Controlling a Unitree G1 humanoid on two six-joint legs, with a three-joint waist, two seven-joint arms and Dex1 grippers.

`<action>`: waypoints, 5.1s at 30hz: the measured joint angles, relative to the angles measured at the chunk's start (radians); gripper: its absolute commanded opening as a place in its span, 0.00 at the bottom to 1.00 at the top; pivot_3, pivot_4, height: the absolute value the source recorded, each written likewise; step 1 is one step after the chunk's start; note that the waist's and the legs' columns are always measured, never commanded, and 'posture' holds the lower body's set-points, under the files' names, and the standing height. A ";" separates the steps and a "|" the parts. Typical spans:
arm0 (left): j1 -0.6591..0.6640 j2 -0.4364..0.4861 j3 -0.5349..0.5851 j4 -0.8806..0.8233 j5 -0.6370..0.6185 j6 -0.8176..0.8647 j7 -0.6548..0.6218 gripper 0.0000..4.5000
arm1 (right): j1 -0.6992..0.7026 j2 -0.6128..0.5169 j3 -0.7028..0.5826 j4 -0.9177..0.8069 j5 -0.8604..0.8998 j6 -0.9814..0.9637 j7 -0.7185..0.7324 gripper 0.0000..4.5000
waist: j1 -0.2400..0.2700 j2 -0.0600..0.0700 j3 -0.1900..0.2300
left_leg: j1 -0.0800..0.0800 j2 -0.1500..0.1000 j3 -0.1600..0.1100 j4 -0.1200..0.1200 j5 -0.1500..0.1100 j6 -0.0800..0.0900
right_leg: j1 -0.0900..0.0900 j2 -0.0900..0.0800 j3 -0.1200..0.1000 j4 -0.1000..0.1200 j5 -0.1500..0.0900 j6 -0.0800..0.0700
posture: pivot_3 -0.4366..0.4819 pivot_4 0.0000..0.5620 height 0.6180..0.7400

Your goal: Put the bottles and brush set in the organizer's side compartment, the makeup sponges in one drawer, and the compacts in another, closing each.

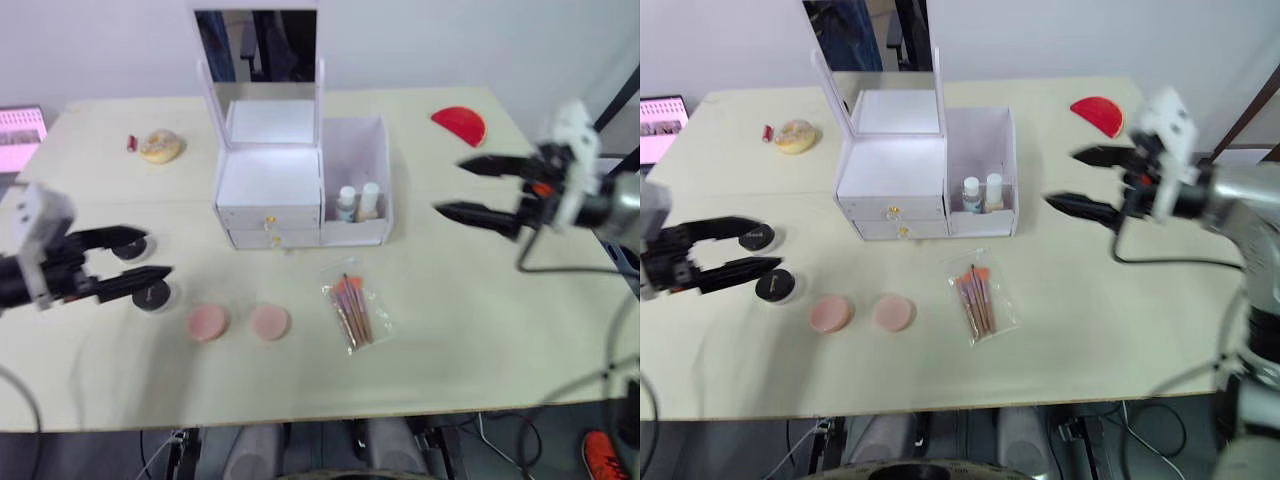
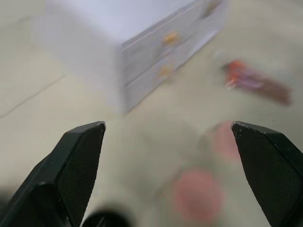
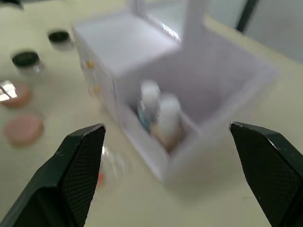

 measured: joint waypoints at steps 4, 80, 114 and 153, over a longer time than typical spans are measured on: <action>0.116 0.001 0.111 0.165 0.115 -0.104 -0.067 1.00 | 0.190 -0.031 -0.110 0.117 -0.055 -0.203 0.087 0.99 | -0.007 0.000 0.000 | 0.002 0.002 0.004 0.001 0.000 0.000 | 0.000 -0.001 0.000 0.000 -0.001 0.002 | 0.48 0.27 1.00; -0.422 -0.700 -1.082 -0.026 0.503 -0.166 0.334 0.00 | -0.058 0.109 0.421 -0.082 0.050 0.304 -0.246 1.00 | 0.005 -0.001 -0.001 | 0.002 0.000 0.002 0.009 0.001 -0.002 | 0.006 -0.001 0.002 0.001 0.005 0.005 | 0.48 0.27 1.00; -0.429 -0.682 -1.073 -0.022 0.517 -0.178 0.299 0.00 | -0.408 0.415 0.598 0.492 0.120 0.721 -0.241 0.47 | -0.001 -0.001 -0.003 | 0.001 0.000 0.001 0.009 0.001 -0.002 | 0.005 0.000 0.001 0.002 0.009 0.008 | 0.48 0.27 1.00; -0.113 -0.289 -0.266 -0.393 -0.135 0.185 0.182 0.99 | -0.043 0.210 0.168 -0.107 0.320 0.351 -0.066 0.00 | -0.005 -0.001 0.000 | 0.000 0.001 0.004 0.004 0.000 -0.001 | 0.003 -0.001 0.001 -0.006 0.004 0.009 | 0.48 0.27 1.00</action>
